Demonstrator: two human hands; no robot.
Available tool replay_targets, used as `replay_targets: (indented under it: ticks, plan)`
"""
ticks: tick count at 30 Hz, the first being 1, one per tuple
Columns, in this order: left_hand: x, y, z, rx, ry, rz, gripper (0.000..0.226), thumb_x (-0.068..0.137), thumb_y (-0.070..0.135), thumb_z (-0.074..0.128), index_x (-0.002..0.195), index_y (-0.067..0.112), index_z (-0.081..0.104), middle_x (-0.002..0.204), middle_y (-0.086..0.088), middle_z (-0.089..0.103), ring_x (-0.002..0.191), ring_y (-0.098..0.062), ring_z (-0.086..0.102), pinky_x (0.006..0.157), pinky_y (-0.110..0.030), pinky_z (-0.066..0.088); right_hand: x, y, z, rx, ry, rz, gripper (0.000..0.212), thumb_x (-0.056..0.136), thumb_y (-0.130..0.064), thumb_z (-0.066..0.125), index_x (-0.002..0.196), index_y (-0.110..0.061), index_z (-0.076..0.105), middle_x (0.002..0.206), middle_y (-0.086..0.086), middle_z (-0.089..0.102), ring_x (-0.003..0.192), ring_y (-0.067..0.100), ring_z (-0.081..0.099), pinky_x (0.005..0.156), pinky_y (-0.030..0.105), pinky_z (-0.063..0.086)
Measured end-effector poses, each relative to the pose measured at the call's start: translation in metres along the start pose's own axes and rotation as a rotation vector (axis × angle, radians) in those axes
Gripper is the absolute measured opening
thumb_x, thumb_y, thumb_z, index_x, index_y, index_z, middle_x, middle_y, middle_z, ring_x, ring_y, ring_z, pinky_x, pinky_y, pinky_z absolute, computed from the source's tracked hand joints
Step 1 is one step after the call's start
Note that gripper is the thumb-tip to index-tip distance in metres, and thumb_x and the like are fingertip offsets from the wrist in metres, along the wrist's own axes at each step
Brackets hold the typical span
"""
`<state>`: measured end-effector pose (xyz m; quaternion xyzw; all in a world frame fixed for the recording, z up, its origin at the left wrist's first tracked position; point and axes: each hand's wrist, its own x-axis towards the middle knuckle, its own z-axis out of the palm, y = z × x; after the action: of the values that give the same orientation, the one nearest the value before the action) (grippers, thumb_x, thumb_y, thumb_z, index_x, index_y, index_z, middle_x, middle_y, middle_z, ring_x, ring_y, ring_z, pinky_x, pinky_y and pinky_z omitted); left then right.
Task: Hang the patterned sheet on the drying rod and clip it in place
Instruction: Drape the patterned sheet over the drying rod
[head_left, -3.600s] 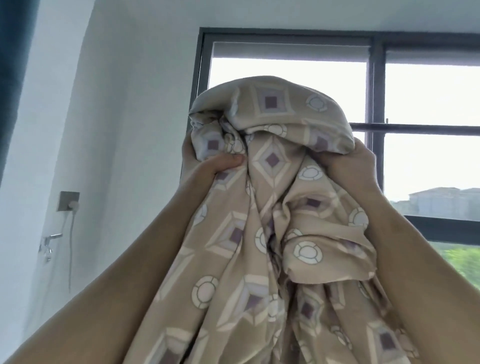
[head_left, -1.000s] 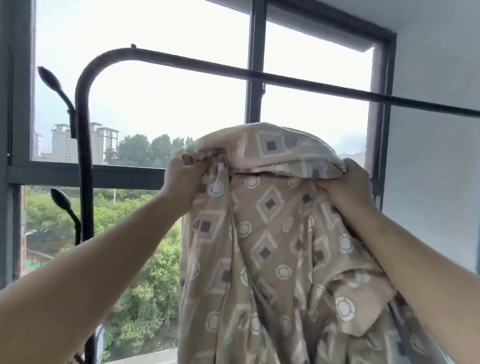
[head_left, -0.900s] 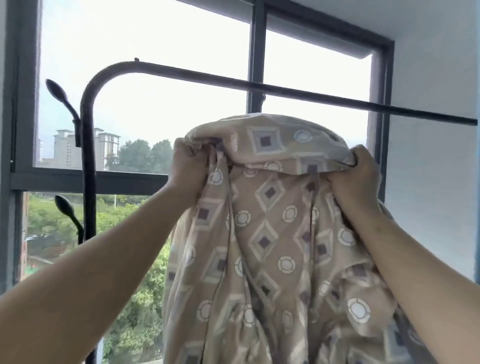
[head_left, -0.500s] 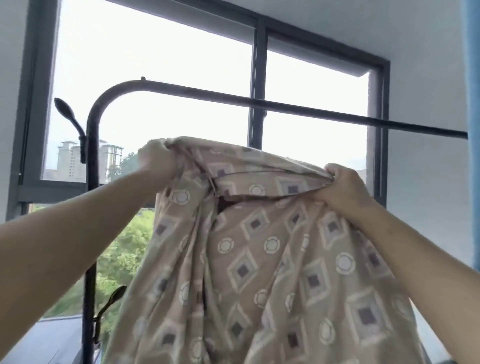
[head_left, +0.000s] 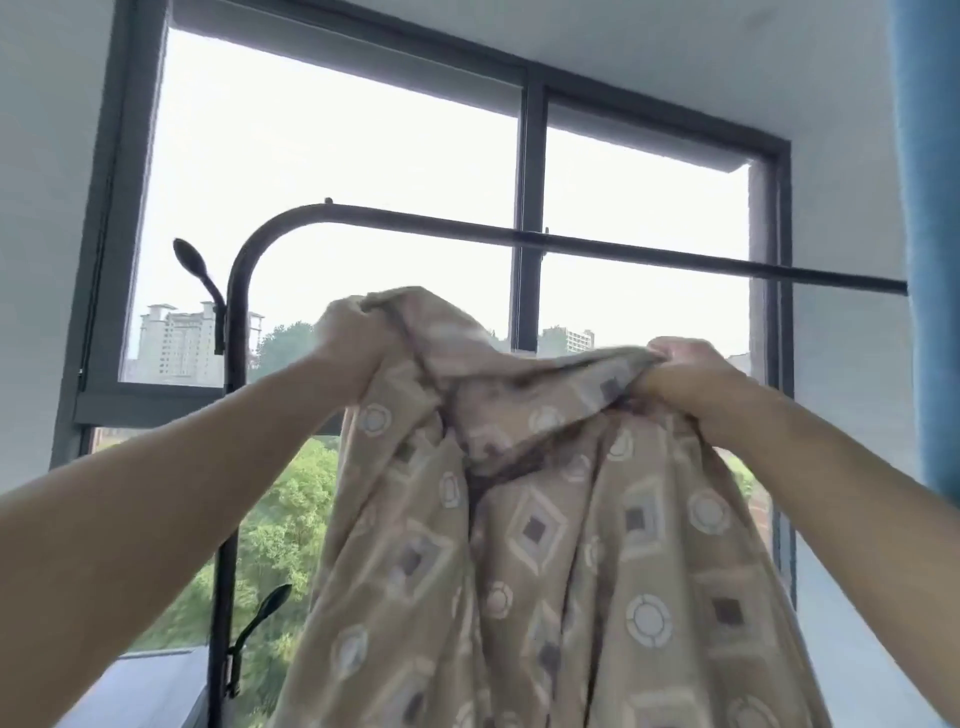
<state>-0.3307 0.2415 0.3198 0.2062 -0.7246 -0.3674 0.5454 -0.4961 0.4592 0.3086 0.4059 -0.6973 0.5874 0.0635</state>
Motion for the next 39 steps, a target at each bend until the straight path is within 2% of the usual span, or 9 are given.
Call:
replay_targets:
  ticks: [4,9,12,17,21,22,26,35,39]
  plan:
    - [-0.007,-0.010,0.008,0.004,-0.339,-0.080,0.029,0.096,0.025,0.049,0.094,0.002,0.066,0.075,-0.014,0.061,0.067,-0.024,0.056,0.065,-0.038,0.051,0.007,-0.006,0.000,0.069,0.136,-0.021,0.023,0.075,-0.005,0.068,0.068,-0.015,0.048,0.073,0.013,0.054,0.069,0.021,0.053,0.062,0.037,0.047]
    - [0.007,-0.006,0.012,-0.497,0.129,-0.049,0.023,0.093,0.012,0.045,0.076,0.007,0.060,0.066,-0.006,0.055,0.069,-0.022,0.055,0.066,-0.034,0.051,0.014,-0.035,0.006,0.048,0.561,-0.311,0.027,0.081,-0.008,0.053,0.064,-0.020,0.036,0.061,-0.002,0.039,0.061,0.015,0.034,0.050,0.028,0.027]
    - [-0.015,-0.010,0.034,-0.607,-0.150,-0.086,0.039,0.093,0.005,0.037,0.059,0.006,0.055,0.050,-0.002,0.050,0.049,-0.016,0.048,0.044,-0.017,0.039,0.012,-0.041,0.028,-0.358,0.315,-0.448,0.016,0.086,-0.013,0.048,0.072,-0.015,0.040,0.064,-0.002,0.042,0.057,0.014,0.034,0.050,0.021,0.028]
    - [0.019,0.012,0.007,-0.441,0.405,0.094,0.028,0.094,0.010,0.036,0.074,0.011,0.056,0.070,-0.002,0.053,0.066,-0.017,0.049,0.053,-0.019,0.040,0.022,-0.041,0.008,-0.127,0.677,-0.468,0.026,0.084,-0.009,0.049,0.067,-0.019,0.033,0.063,-0.005,0.038,0.055,0.010,0.030,0.045,0.013,0.030]
    - [0.005,0.007,0.047,-0.389,-0.152,0.042,0.008,0.090,-0.004,0.040,0.096,-0.001,0.045,0.060,-0.009,0.047,0.063,-0.020,0.040,0.059,-0.029,0.032,0.016,-0.018,0.040,-0.556,0.182,-0.401,0.031,0.090,-0.030,0.046,0.067,-0.016,0.032,0.063,-0.002,0.040,0.059,0.017,0.035,0.048,0.023,0.027]
    - [0.006,0.002,0.047,-0.407,-0.120,0.004,0.034,0.086,-0.004,0.043,0.061,0.019,0.045,0.063,-0.013,0.046,0.064,-0.021,0.042,0.060,-0.031,0.033,0.015,-0.017,0.040,-0.595,0.145,-0.417,0.031,0.088,-0.032,0.048,0.065,-0.015,0.033,0.062,-0.001,0.040,0.058,0.017,0.035,0.048,0.022,0.026]
    - [0.032,-0.013,0.027,-0.483,0.106,0.032,0.026,0.088,0.017,0.046,0.064,0.008,0.054,0.063,-0.008,0.050,0.062,-0.022,0.048,0.061,-0.034,0.040,0.020,-0.038,0.014,-0.255,0.569,-0.495,0.019,0.087,-0.013,0.053,0.072,-0.013,0.041,0.063,-0.002,0.043,0.054,0.010,0.033,0.045,0.013,0.031]
    - [0.033,-0.017,0.037,-0.545,-0.371,-0.026,0.056,0.089,0.060,0.041,0.080,0.006,0.053,0.070,-0.011,0.052,0.065,-0.025,0.054,0.066,-0.039,0.052,0.028,-0.019,0.034,-0.339,0.433,-0.329,0.015,0.087,-0.019,0.052,0.075,-0.011,0.046,0.067,0.001,0.046,0.060,0.014,0.037,0.049,0.026,0.027]
    - [0.000,-0.007,0.042,0.009,-0.585,0.240,0.063,0.068,0.057,0.065,0.117,0.023,0.043,0.088,0.003,0.060,0.082,-0.019,0.060,0.077,-0.036,0.054,0.032,-0.032,0.057,-0.325,0.330,-0.361,0.022,0.084,-0.020,0.057,0.068,-0.015,0.043,0.065,-0.002,0.047,0.058,0.010,0.038,0.049,0.023,0.029]
